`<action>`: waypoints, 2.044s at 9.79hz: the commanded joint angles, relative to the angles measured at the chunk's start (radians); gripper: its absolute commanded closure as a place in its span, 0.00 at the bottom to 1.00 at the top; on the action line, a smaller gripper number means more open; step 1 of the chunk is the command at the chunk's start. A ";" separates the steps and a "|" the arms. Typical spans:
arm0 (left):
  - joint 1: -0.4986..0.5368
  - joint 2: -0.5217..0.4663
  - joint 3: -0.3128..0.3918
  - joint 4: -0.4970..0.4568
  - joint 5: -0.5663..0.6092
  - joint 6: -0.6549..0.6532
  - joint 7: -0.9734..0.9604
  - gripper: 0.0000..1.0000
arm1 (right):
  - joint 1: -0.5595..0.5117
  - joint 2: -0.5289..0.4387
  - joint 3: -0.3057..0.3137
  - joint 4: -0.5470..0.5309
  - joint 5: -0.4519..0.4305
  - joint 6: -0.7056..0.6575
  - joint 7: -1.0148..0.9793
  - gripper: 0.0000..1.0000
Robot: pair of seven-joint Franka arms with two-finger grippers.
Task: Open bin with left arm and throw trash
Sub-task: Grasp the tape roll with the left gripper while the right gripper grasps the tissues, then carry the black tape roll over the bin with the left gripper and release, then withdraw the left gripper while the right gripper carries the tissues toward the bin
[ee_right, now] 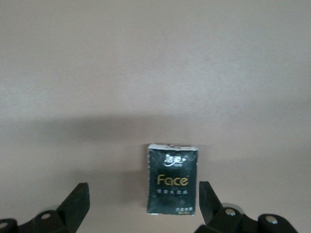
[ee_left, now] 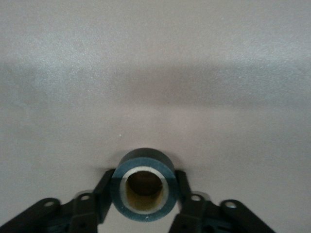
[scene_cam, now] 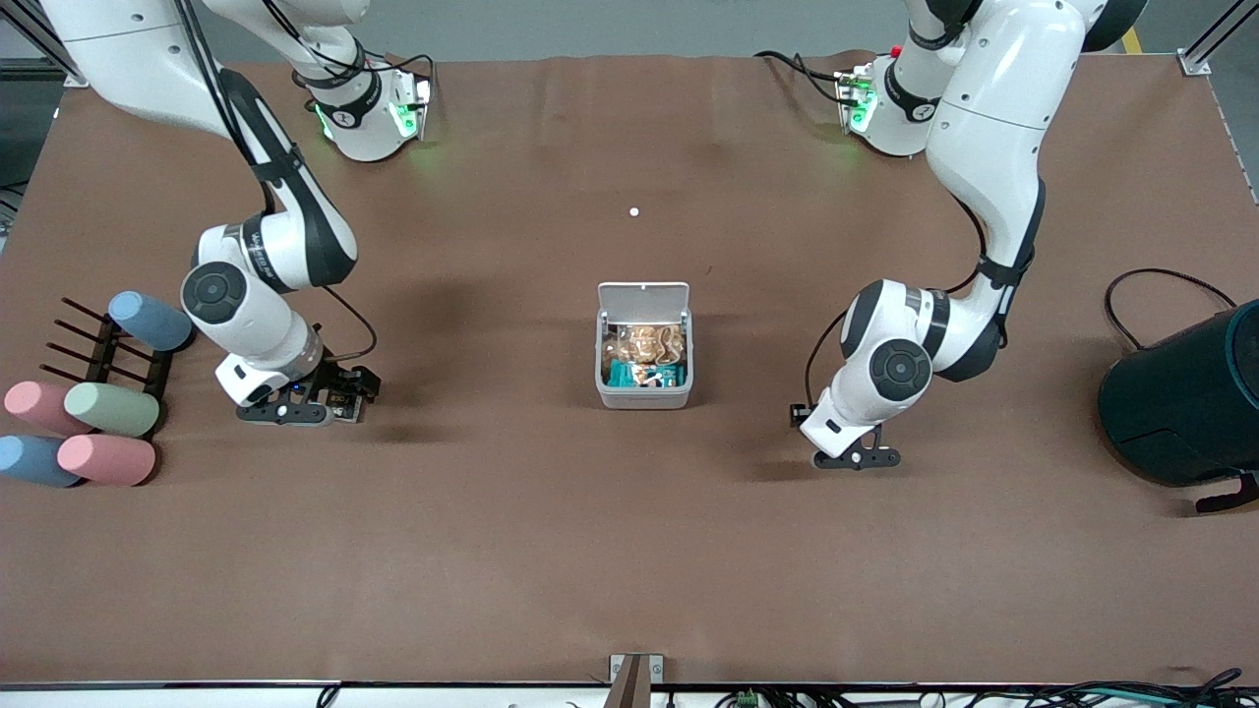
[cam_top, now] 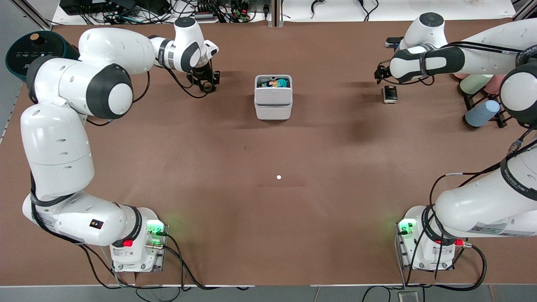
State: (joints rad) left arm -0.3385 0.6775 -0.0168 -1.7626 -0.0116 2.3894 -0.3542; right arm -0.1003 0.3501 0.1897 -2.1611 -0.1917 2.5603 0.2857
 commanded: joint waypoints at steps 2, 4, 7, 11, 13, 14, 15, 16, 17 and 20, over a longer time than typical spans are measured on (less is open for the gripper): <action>-0.014 -0.057 -0.003 0.047 0.019 -0.085 -0.003 0.93 | -0.050 0.016 0.022 -0.037 -0.003 0.033 0.007 0.01; -0.057 -0.067 -0.037 0.257 -0.011 -0.349 -0.085 0.93 | -0.055 0.047 0.022 -0.051 -0.003 0.076 -0.002 0.01; -0.150 -0.050 -0.095 0.356 -0.077 -0.389 -0.326 0.94 | -0.081 0.104 0.022 -0.072 -0.003 0.190 -0.083 0.07; -0.275 -0.015 -0.106 0.362 -0.160 -0.386 -0.364 0.90 | -0.096 0.110 0.024 -0.072 -0.003 0.192 -0.115 0.15; -0.283 0.011 -0.103 0.367 -0.156 -0.384 -0.359 0.88 | -0.092 0.115 0.024 -0.071 -0.005 0.190 -0.114 0.34; -0.278 0.020 -0.101 0.367 -0.154 -0.383 -0.355 0.88 | -0.087 0.115 0.025 -0.071 -0.005 0.186 -0.112 0.46; -0.277 0.020 -0.098 0.367 -0.154 -0.374 -0.353 0.88 | -0.085 0.115 0.025 -0.071 -0.005 0.184 -0.112 0.53; -0.277 0.022 -0.097 0.367 -0.154 -0.372 -0.353 0.84 | -0.085 0.115 0.028 -0.068 -0.005 0.179 -0.112 0.57; -0.277 0.028 -0.097 0.367 -0.153 -0.359 -0.361 0.56 | -0.084 0.115 0.033 -0.065 -0.003 0.178 -0.111 0.59; -0.274 0.013 -0.097 0.379 -0.154 -0.354 -0.365 0.00 | -0.087 0.096 0.098 -0.014 0.003 0.063 -0.086 0.59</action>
State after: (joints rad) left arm -0.6125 0.6889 -0.1165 -1.4148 -0.1583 2.0418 -0.7122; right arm -0.1745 0.4703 0.2415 -2.1916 -0.1920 2.6817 0.1799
